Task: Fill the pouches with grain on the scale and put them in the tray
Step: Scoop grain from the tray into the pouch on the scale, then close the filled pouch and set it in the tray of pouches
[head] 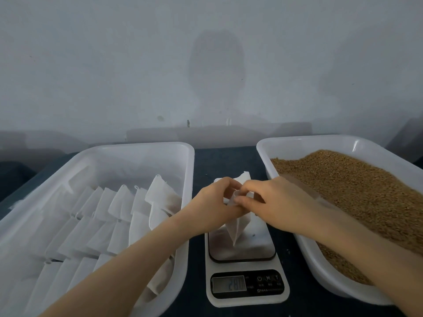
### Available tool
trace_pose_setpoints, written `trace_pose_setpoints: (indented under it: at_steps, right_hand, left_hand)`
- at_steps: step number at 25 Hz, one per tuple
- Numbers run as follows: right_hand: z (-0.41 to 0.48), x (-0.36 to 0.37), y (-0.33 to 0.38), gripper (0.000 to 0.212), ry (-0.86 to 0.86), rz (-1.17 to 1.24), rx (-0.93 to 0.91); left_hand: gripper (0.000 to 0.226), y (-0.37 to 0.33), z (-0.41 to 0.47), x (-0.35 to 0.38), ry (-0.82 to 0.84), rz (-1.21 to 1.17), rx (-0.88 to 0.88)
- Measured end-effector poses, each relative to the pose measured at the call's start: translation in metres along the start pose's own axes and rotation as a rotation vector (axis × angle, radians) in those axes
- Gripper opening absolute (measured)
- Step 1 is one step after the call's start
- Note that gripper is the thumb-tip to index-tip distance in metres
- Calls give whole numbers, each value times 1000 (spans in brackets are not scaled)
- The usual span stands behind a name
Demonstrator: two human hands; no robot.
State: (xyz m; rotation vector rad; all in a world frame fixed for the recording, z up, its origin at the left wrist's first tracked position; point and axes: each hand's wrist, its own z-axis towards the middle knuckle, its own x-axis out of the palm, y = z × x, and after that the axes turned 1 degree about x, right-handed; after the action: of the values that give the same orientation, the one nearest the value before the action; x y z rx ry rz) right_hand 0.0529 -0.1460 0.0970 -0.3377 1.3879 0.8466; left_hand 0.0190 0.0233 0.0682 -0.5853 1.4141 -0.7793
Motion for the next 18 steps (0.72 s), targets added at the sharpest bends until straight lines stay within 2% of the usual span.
trace_pose_setpoints:
  at_steps: [4,8,11,14,17,18]
  right_hand:
    - [-2,11,-8,15,-27,216,43]
    - [-2,12,-13,4,-175,249,-13]
    - [-1,9,-20,4,-217,282,-21]
    - [0,9,-22,5,-231,305,-28]
    - [0,10,-22,6,-244,331,-47]
    - [1,10,-23,7,-248,337,-48]
  left_hand:
    - [38,-3,0,2,7,9,-24]
    - [40,-2,-1,-3,13,-85,-54]
    - [44,-2,0,-5,-67,-125,-108]
    - [37,-1,1,-3,-74,-65,-99]
    - [9,-1,1,-2,-131,-33,-101]
    - [8,-1,1,-3,-157,-7,-107]
